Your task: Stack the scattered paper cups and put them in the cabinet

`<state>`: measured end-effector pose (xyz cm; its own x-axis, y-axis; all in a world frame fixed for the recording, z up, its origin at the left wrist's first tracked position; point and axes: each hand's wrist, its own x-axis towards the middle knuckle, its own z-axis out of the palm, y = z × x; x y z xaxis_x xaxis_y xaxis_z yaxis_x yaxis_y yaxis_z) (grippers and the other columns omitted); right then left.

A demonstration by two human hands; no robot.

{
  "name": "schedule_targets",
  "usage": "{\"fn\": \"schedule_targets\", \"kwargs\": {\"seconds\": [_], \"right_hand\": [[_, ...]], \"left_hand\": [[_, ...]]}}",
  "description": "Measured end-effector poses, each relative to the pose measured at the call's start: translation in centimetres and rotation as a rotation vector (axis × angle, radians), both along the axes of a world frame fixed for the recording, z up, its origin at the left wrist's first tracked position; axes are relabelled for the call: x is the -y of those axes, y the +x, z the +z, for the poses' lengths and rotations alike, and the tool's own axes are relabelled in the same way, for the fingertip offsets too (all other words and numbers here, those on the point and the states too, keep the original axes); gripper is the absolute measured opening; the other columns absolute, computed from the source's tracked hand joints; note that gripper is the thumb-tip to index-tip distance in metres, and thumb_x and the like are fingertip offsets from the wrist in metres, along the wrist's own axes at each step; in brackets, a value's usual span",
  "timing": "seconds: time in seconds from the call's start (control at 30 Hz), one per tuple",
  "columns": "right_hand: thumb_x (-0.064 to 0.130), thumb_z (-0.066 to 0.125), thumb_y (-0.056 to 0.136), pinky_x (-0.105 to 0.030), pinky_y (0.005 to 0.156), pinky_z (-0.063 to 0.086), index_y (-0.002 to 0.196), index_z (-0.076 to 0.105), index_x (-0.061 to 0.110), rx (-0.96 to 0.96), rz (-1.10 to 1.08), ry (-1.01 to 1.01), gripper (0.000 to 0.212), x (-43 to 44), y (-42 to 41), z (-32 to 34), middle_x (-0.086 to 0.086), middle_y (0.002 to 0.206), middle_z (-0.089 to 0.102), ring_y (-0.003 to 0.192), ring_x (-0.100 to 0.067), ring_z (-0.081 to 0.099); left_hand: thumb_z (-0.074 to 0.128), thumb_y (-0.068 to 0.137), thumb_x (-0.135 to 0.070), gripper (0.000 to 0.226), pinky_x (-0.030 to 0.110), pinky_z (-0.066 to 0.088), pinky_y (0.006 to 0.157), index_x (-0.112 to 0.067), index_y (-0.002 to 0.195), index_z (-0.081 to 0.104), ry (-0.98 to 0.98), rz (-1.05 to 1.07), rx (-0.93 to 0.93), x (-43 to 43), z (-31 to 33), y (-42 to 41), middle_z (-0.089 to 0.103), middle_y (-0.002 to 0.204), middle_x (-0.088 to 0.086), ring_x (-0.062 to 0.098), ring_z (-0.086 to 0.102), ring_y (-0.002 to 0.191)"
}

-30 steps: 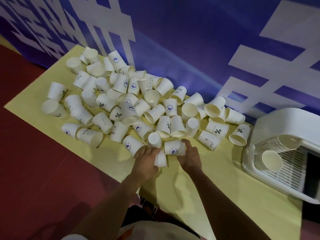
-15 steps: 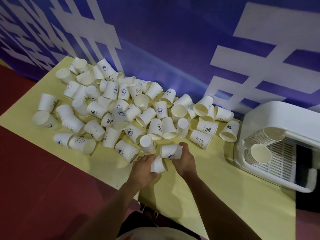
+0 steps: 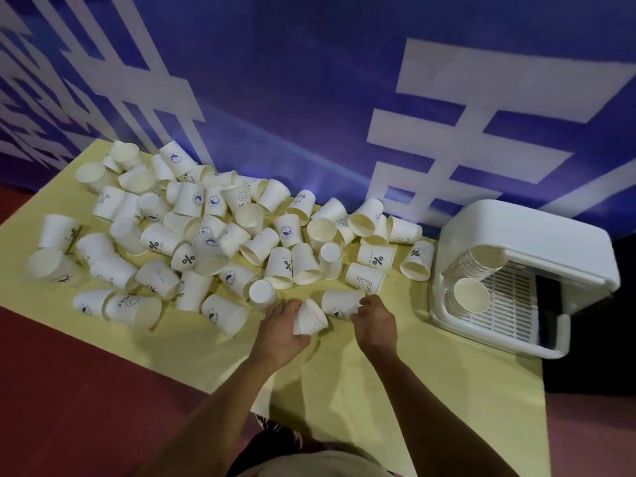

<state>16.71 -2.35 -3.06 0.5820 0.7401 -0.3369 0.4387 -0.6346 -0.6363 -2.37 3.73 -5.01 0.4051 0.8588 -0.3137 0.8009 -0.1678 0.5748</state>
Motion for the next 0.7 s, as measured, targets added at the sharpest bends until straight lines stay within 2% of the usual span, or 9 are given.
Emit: {"fn": "schedule_targets", "kwargs": {"seconds": [0.13,0.23,0.33,0.43,0.57,0.7], "right_hand": [[0.016,0.063,0.090,-0.038,0.076,0.054,0.105,0.061,0.018,0.056,-0.020,0.065,0.015,1.1,2.0,1.1,-0.005,0.097,0.073,0.091,-0.030,0.066],[0.018,0.064,0.091,-0.032,0.078,0.053,0.108,0.068,0.020,0.078,-0.040,0.146,0.017,1.6,3.8,2.2,-0.003,0.101,0.073,0.095,-0.022,0.067],[0.021,0.066,0.091,-0.036,0.086,0.054,0.107,0.071,0.022,0.105,-0.073,0.204,0.017,1.7,5.6,3.4,-0.004,0.103,0.071,0.102,-0.022,0.065],[0.018,0.067,0.093,-0.036,0.093,0.049,0.105,0.073,0.017,0.180,-0.094,0.256,0.014,2.4,7.6,5.1,-0.005,0.108,0.070,0.112,-0.023,0.057],[0.014,0.064,0.095,-0.027,0.087,0.039,0.107,0.072,0.014,0.249,-0.145,0.343,0.015,4.1,10.0,6.9,-0.004,0.111,0.068,0.117,-0.023,0.048],[0.012,0.062,0.095,-0.024,0.089,0.036,0.108,0.073,0.016,0.305,-0.232,0.408,0.017,5.7,12.6,7.8,-0.002,0.114,0.070,0.118,-0.020,0.046]], "left_hand": [[0.077,0.072,-0.033,0.070,0.036,0.043,0.094,-0.019,0.134,0.048,-0.004,0.003,0.047,-0.2,1.1,2.2,0.057,0.124,0.001,0.025,0.051,0.114],[0.077,0.071,-0.033,0.070,0.036,0.044,0.092,-0.019,0.133,0.048,-0.026,0.039,0.123,-0.4,2.2,4.3,0.059,0.123,0.000,0.024,0.054,0.112],[0.079,0.071,-0.032,0.071,0.036,0.047,0.091,-0.016,0.133,0.048,-0.066,0.082,0.191,-0.5,3.2,6.8,0.059,0.122,0.001,0.023,0.056,0.112],[0.080,0.069,-0.034,0.070,0.040,0.050,0.093,-0.018,0.130,0.050,-0.068,0.074,0.271,-0.3,4.1,9.5,0.060,0.122,0.000,0.021,0.057,0.111],[0.081,0.072,-0.029,0.067,0.033,0.048,0.087,-0.017,0.130,0.050,-0.067,0.014,0.321,0.3,5.2,13.1,0.059,0.121,-0.002,0.018,0.057,0.109],[0.082,0.074,-0.026,0.072,0.034,0.048,0.094,-0.016,0.136,0.048,-0.076,-0.054,0.349,0.9,6.1,16.4,0.058,0.126,-0.001,0.018,0.056,0.114]]}}
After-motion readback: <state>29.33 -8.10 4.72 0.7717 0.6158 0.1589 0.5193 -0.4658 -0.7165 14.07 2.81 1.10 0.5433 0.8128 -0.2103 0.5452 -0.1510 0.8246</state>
